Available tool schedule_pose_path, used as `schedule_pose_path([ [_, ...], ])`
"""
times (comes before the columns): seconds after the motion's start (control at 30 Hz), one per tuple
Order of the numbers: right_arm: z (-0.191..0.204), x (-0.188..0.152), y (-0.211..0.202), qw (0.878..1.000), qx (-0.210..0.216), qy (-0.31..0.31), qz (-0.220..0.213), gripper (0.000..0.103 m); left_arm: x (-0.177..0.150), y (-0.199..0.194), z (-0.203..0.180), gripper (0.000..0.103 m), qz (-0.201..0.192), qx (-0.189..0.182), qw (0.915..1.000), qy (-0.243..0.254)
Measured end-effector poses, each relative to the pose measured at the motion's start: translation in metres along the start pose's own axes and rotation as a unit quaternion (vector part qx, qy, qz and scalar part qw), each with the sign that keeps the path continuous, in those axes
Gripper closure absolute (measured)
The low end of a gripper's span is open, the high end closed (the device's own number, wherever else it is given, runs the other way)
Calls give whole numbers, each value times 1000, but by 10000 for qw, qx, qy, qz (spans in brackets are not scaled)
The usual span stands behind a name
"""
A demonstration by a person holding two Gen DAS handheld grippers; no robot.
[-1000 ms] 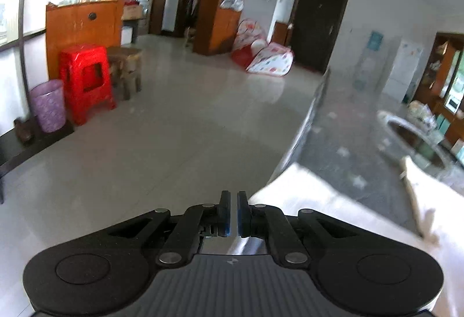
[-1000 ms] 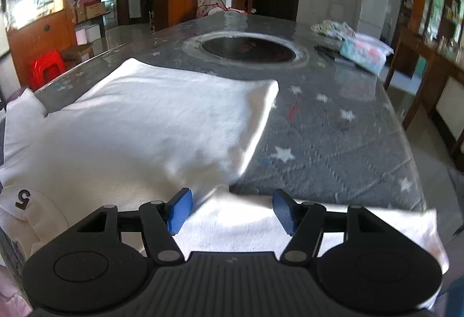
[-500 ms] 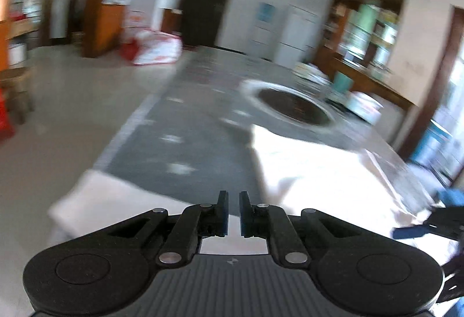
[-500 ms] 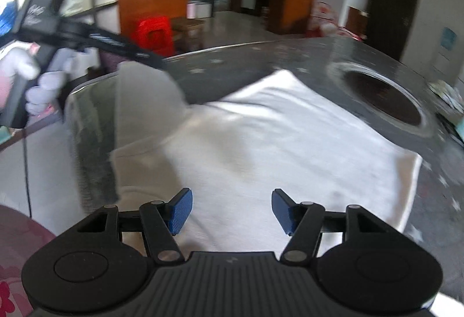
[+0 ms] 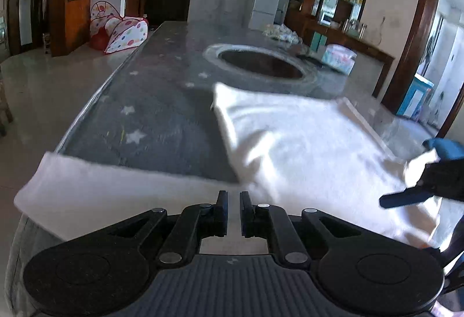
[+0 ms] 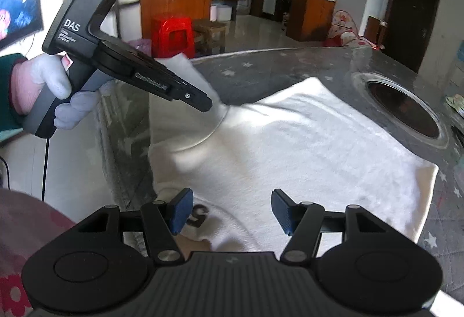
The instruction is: Fold clothes
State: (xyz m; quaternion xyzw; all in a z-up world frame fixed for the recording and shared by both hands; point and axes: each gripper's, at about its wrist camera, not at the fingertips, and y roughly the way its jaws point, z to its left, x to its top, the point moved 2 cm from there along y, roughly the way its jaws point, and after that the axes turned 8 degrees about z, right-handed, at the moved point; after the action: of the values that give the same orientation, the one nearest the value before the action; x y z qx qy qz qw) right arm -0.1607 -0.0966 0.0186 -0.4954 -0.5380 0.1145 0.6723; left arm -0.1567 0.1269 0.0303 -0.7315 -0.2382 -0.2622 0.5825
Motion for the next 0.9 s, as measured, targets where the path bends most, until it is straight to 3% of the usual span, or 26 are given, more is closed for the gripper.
schedule_pose_path([
  [0.2, -20, -4, -4, 9989, -187, 427, -65, 42, 27, 18, -14, 93, -40, -311, 9995, 33],
  [0.4, -21, -16, 2, 9987, -111, 461, 164, 42, 36, 56, -14, 93, 316, 26, 9995, 24],
  [0.83, -22, -24, -3, 9980, -24, 584, 244, 42, 45, 55, -20, 89, 257, 291, 9991, 196],
  [0.9, -23, -26, -4, 9976, -4, 637, 271, 42, 45, 56, -23, 83, 237, 378, 9986, 271],
])
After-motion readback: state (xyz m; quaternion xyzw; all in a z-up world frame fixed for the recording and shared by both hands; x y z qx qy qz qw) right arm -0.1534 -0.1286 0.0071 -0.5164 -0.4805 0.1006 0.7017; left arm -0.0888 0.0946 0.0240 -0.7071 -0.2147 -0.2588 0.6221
